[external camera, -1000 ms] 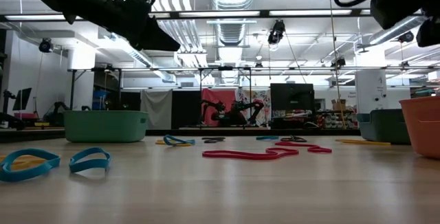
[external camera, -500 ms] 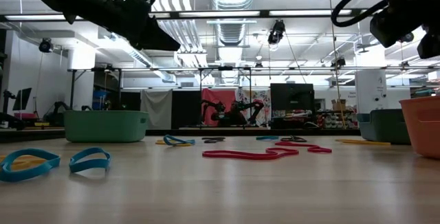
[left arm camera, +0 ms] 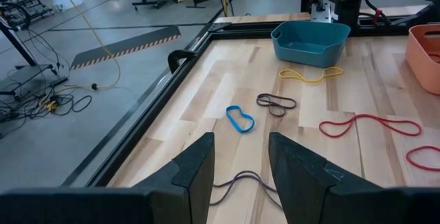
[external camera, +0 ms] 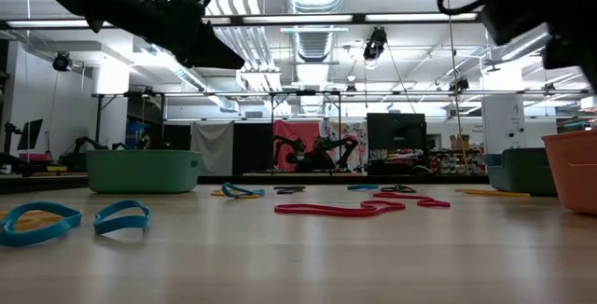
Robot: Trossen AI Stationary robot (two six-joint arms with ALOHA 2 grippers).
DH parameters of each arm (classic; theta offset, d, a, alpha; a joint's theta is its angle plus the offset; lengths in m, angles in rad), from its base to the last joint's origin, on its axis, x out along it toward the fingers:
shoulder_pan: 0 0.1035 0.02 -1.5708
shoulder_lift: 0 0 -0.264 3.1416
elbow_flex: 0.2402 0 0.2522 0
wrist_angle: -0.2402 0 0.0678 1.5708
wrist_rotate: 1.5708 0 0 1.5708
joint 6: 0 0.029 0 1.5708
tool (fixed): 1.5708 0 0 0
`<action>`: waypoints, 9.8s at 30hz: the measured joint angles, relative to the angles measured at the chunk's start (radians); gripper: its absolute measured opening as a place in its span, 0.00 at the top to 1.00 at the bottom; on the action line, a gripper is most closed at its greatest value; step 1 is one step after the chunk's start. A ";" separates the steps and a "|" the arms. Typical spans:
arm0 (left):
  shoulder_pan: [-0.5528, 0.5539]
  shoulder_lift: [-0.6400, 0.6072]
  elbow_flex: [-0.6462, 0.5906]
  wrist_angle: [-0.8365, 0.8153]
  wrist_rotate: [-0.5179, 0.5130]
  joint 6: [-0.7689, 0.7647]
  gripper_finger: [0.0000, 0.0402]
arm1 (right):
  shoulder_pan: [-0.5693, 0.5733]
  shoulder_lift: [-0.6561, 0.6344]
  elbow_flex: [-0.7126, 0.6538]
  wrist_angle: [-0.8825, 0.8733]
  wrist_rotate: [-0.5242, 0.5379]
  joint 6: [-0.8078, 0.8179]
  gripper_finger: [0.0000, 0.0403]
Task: Sort rubber bands into baskets
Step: Put the blue rubber band into the yellow bin, then put the yellow rubber band into the blue bin
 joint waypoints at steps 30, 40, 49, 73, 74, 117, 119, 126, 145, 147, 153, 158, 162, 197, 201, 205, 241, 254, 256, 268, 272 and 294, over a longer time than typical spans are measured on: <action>-0.110 0.002 0.000 -0.161 0.133 -0.333 0.69 | -0.319 -0.029 0.000 0.387 0.352 -0.842 0.97; -0.164 0.124 0.003 -0.169 0.121 -0.444 0.73 | -0.390 -0.029 0.000 0.389 0.400 -0.936 0.97; -0.190 0.346 0.134 -0.350 0.088 -0.466 0.74 | -0.407 -0.029 0.000 0.411 0.400 -0.980 0.97; -0.247 0.543 0.290 -0.506 -0.009 -0.439 0.54 | -0.405 -0.029 0.000 0.410 0.393 -0.949 0.97; -0.248 0.548 0.290 -0.504 -0.009 -0.434 0.52 | -0.405 -0.029 0.000 0.410 0.393 -0.945 0.97; -0.277 0.565 0.346 -0.583 0.054 -0.305 1.00 | -0.405 -0.027 -0.003 0.409 0.393 -0.925 0.97; -0.294 0.531 0.376 -0.651 0.068 -0.288 1.00 | -0.405 -0.027 -0.003 0.408 0.393 -0.923 0.97; -0.392 0.413 0.505 -0.926 0.179 -0.280 1.00 | -0.405 -0.027 -0.003 0.409 0.393 -0.919 0.97; -0.775 0.188 0.520 -1.518 0.378 -0.719 1.00 | -0.405 -0.027 -0.003 0.411 0.393 -0.872 0.97; -0.807 0.185 0.489 -1.511 0.379 -0.754 1.00 | -0.405 -0.027 -0.003 0.411 0.393 -0.872 0.97; -0.842 0.187 0.391 -1.494 0.451 -0.834 1.00 | -0.405 -0.027 -0.003 0.411 0.393 -0.873 0.97; -0.841 0.185 0.315 -1.385 0.500 -0.853 1.00 | -0.405 -0.027 -0.003 0.411 0.393 -0.873 0.97; -0.841 0.185 0.275 -1.342 0.500 -0.920 1.00 | -0.405 -0.027 -0.003 0.411 0.393 -0.875 0.97; -0.838 0.187 0.438 -1.325 0.110 -0.871 0.73 | -0.405 -0.027 -0.003 0.424 0.393 -0.890 0.97; -0.813 0.186 0.508 -1.279 0.018 -0.687 0.76 | -0.405 -0.027 -0.003 0.472 0.393 -0.911 0.97; -0.752 0.178 0.522 -1.188 0.009 -0.491 0.82 | -0.405 -0.027 -0.003 0.515 0.393 -0.883 0.97; -0.166 0.148 0.352 -0.726 0.085 0.278 0.91 | -0.549 -0.019 -0.003 0.577 0.427 -0.651 0.97; 0.009 0.141 0.346 -0.744 0.167 0.401 0.91 | -0.702 -0.019 -0.003 0.503 0.434 -0.476 0.97; 0.036 0.141 0.346 -0.744 0.167 0.413 0.91 | -0.717 -0.019 -0.003 0.503 0.409 -0.501 0.97; 0.171 0.146 0.346 -0.726 0.271 0.402 0.91 | -0.762 -0.019 -0.003 0.498 0.329 -0.594 0.97; 0.171 0.159 0.346 -0.745 0.271 0.394 0.91 | -0.744 -0.019 -0.010 0.498 0.333 -0.597 0.97; 0.172 0.173 0.346 -0.813 0.239 0.351 0.91 | -0.710 -0.019 -0.039 0.614 0.343 -0.724 0.97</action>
